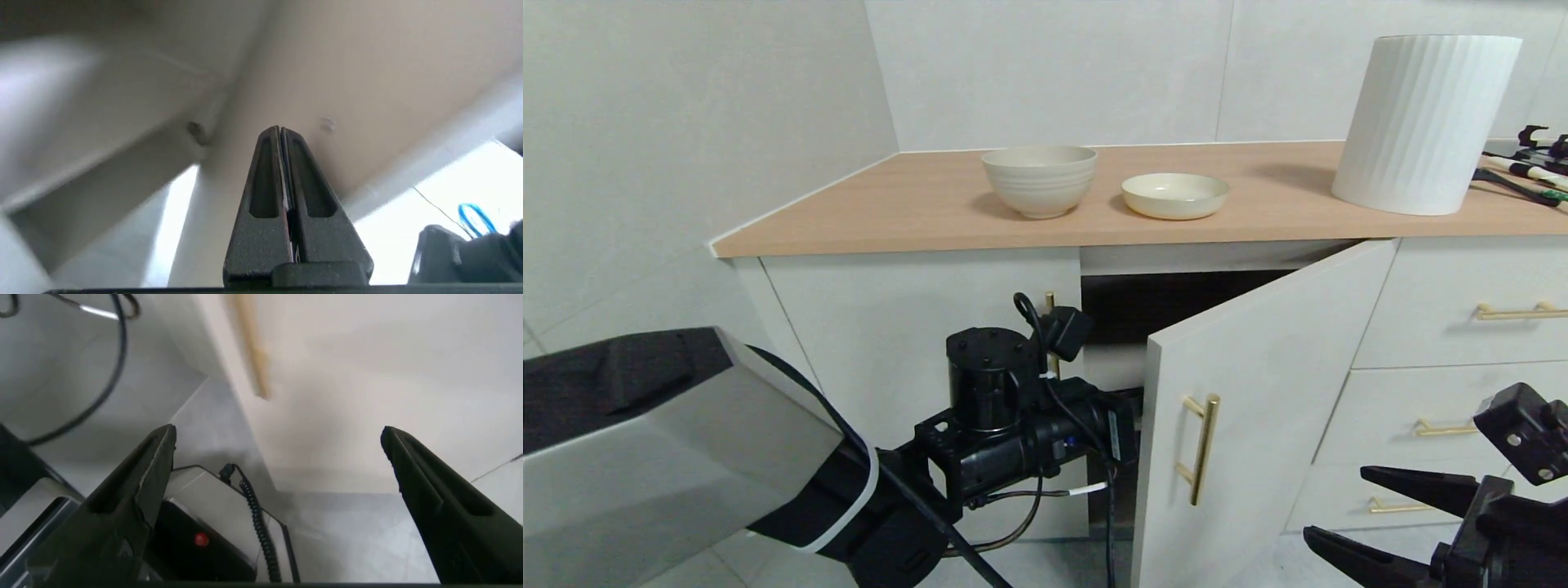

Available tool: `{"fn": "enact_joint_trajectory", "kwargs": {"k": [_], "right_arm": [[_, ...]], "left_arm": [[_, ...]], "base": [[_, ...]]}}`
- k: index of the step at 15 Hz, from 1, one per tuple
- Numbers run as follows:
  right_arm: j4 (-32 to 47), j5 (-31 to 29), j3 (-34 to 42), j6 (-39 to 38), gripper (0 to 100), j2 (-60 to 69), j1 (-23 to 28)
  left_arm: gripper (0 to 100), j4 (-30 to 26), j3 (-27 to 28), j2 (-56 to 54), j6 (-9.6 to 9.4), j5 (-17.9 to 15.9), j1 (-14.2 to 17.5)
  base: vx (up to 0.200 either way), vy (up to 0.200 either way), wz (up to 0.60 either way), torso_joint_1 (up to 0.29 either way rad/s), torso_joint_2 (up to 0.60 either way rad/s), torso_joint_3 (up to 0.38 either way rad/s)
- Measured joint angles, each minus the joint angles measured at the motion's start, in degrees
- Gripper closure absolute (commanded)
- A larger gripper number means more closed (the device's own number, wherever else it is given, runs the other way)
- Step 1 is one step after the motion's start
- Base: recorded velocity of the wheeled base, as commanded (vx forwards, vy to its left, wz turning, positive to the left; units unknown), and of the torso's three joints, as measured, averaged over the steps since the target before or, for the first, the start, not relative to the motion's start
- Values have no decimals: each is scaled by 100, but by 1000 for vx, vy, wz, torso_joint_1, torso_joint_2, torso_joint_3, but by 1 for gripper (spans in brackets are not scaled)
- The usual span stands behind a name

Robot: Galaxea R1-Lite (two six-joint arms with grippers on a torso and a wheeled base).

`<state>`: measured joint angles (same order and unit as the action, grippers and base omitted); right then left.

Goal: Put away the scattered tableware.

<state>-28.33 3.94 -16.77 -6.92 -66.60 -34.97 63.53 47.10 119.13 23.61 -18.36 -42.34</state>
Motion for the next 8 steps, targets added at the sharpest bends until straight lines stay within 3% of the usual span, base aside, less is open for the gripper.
{"fn": "enact_joint_trajectory", "kwargs": {"k": [8], "right_arm": [[-5, 11, 5, 0, 0, 69, -24]], "left_arm": [[100, -328, 746, 389, 9, 44, -88]], "base": [[0, 0, 0, 0, 0, 0]]}}
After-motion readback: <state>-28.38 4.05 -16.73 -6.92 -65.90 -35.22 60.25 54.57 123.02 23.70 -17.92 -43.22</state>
